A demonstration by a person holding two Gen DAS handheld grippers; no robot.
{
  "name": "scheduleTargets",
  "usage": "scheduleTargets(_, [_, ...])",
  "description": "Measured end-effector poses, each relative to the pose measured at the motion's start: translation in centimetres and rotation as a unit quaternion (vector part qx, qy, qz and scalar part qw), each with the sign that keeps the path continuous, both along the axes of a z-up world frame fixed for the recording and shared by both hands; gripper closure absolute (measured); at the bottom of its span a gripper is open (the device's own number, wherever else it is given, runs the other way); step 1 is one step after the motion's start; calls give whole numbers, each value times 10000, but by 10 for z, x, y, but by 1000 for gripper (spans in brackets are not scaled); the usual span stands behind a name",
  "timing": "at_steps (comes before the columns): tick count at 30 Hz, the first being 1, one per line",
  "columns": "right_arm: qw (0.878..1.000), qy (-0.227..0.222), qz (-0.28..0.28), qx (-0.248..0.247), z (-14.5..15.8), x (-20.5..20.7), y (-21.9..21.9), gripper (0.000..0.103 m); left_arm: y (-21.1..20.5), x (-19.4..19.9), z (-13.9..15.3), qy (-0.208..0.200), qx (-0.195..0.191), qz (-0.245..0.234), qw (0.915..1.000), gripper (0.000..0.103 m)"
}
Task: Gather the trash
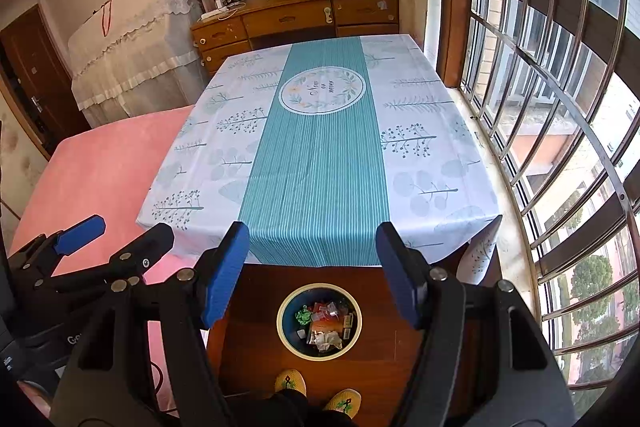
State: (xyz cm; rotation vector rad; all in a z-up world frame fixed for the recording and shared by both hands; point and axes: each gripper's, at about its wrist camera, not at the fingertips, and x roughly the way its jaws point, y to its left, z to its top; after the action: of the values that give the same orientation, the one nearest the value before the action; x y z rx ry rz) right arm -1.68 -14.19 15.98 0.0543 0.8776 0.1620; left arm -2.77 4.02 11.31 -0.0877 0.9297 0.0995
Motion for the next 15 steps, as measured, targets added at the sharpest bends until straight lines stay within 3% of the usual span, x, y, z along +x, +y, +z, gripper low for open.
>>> scheduleTargets(15, [9998,173,-70,59,-19,-7,-1,40,-7,-2,-11,166,21,155,9997,12])
